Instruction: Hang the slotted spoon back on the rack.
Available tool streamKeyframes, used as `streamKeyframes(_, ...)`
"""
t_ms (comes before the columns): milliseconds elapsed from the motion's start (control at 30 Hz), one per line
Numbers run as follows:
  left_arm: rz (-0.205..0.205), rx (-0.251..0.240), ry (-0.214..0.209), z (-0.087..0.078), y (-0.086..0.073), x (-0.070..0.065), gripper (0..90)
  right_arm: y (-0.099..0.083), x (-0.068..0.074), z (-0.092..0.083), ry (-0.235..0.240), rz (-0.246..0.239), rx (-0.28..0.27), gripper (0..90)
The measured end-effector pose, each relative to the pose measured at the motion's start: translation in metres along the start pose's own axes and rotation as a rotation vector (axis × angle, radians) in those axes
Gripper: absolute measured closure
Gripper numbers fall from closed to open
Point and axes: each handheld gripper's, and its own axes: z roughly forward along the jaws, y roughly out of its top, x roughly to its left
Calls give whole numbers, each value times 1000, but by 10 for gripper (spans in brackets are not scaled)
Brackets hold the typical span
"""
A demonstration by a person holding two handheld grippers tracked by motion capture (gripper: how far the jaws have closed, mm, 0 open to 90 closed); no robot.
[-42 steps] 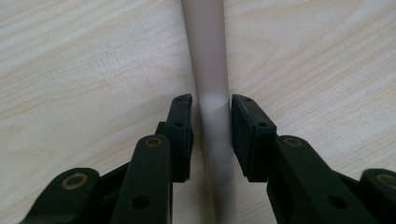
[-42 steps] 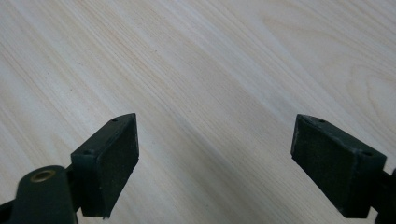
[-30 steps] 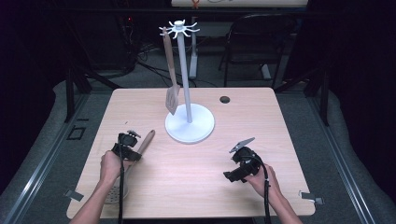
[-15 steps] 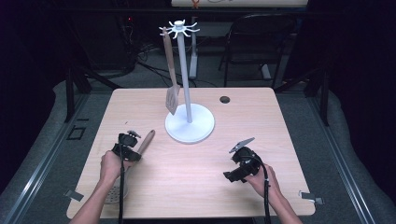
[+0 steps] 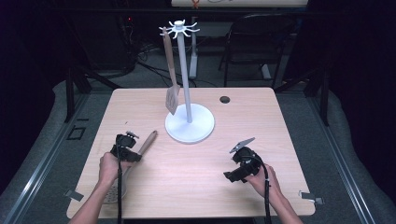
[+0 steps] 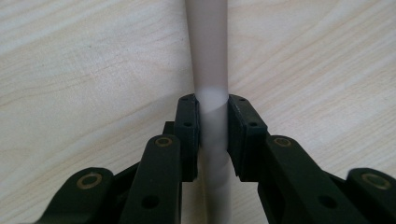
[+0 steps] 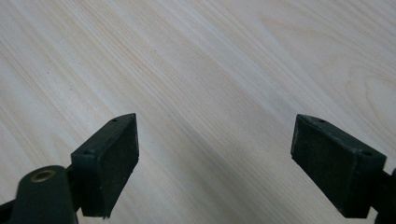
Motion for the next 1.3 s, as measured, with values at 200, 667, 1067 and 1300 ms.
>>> streamKeyframes(200,-2,-58,-18,-9,-5,0,756,-2,-2,-2,-6,2,-9,150)
streamKeyframes(667,-12,-235,-12,-40,-16,1,759,-1,-1,1,-1,9,7,150)
streamKeyframes(1067,31,-369,11,-55,-16,-6,760,-2,-1,1,1,6,11,151)
streamKeyframes(1300,77,-414,25,-61,-17,-12,760,-2,-1,2,1,-4,13,151)
